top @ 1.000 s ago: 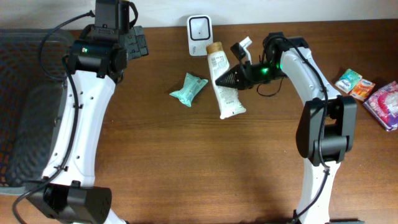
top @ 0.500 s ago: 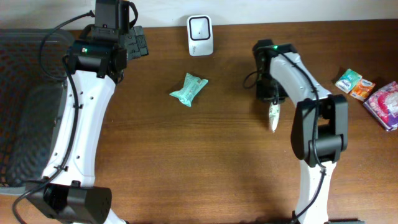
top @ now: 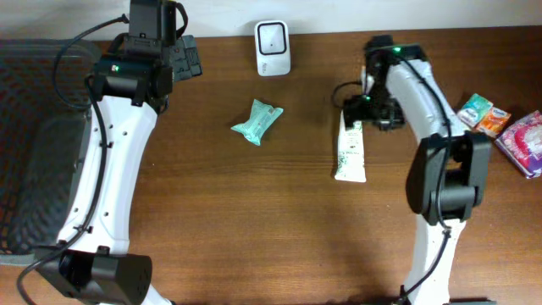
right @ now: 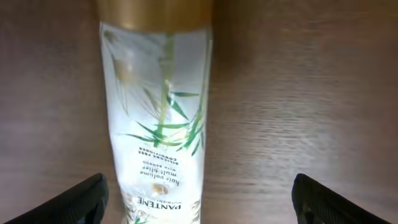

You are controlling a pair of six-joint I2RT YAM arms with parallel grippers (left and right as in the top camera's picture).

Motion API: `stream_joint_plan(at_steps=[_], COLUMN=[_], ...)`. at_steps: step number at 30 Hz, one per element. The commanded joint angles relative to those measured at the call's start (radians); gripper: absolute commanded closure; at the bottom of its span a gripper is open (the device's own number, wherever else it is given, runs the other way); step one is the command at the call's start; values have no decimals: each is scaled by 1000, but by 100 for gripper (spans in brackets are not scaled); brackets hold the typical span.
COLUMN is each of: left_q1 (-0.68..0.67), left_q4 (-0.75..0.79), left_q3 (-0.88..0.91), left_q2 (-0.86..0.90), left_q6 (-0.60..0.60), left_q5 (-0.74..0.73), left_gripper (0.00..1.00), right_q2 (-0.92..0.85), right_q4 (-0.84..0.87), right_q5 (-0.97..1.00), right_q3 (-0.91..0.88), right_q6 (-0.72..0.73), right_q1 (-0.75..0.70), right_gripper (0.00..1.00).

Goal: Scan the item barcode

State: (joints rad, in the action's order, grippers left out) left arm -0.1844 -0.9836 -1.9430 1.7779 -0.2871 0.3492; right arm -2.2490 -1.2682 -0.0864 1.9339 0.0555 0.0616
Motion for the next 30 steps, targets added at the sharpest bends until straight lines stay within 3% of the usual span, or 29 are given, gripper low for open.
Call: stream_joint_plan(at_steps=[1, 5, 7, 9, 10, 11, 12, 15, 17, 21, 25, 30], left_q1=[4, 4, 4, 4, 4, 4, 4, 4, 4, 4, 4, 4], left_q4=[2, 2, 2, 2, 2, 2, 2, 2, 2, 2, 2, 2], left_q3=[-4, -4, -4, -4, -4, -4, -4, -4, -4, -4, -4, -4], left_q2=[0, 0, 0, 0, 0, 0, 0, 0, 0, 0, 0, 0], left_q6=[12, 12, 12, 12, 12, 12, 12, 12, 12, 12, 12, 12], left_q5=[6, 6, 6, 6, 6, 6, 6, 6, 6, 6, 6, 6], left_gripper=[1, 1, 1, 1, 1, 1, 1, 1, 1, 1, 1, 1], right_q2=[15, 15, 15, 15, 15, 15, 15, 15, 15, 15, 15, -48], right_q4=[42, 170, 245, 330, 352, 359, 362, 387, 440, 927, 1254, 1453], right_q5=[-207, -352, -375, -507, -548, -580, -615, -831, -815, -807, -577, -347], right_q3=[-82, -214, -284, -346, -359, -360, -360, -283, -147, -56, -56, -56], right_q6=[-137, -138, -138, -138, -138, -138, -137, -91, 19, 441, 651, 764], right_q1=[-60, -132, -127, -127, -126, -126, -127, -113, -70, 33, 125, 180], right_gripper=[11, 36, 37, 47, 55, 84, 96, 96, 96, 96, 96, 96])
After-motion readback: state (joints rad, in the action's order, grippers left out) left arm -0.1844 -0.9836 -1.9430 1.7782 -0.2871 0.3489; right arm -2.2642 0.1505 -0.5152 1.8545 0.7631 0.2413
